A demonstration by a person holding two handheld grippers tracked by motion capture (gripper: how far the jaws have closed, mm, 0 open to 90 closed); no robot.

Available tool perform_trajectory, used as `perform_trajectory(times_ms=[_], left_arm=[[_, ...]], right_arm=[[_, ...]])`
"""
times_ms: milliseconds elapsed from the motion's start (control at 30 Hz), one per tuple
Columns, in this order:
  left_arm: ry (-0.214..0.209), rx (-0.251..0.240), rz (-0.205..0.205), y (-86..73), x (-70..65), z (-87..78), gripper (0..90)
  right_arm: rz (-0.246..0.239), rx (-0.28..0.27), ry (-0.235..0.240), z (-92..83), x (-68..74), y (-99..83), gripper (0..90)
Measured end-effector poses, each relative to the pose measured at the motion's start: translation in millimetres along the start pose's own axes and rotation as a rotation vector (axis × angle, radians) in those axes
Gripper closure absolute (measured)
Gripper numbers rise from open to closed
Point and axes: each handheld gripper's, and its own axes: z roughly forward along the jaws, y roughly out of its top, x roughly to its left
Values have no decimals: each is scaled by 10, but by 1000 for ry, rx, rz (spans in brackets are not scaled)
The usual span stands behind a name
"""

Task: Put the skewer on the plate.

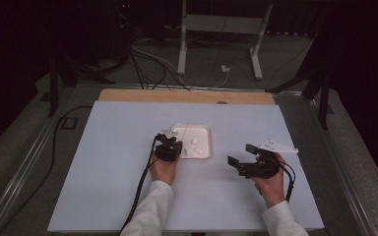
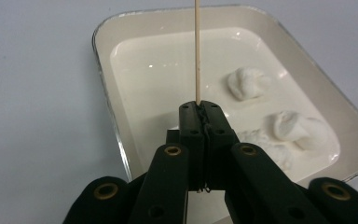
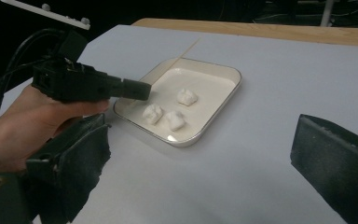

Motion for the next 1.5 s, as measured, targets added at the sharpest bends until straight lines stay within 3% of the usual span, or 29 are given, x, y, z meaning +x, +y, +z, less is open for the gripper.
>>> perform_trajectory(times_ms=[300,533,667,733,933,1167,1500], left_arm=[[15,14,-13,-18,-2,28,884],[13,6,-12,-14,2,22,727],[-13,-35,-10,9,5,-32,614],[-48,-66,-20,38,12,-89,554],[-94,-189,-9,135,45,-388,405],[-155,-243,48,219,167,-753,166],[-125,-294,158,151,405,-1147,21]], right_arm=[[-4,0,2,4,9,2,46],[-6,1,5,5,17,2,46],[-5,-2,3,-5,7,2,45],[-2,-5,2,-13,0,3,44],[-10,-14,-2,-35,-18,-1,42],[-20,-19,-12,-41,-27,-8,35],[-67,-28,-29,-46,-14,-25,21]])
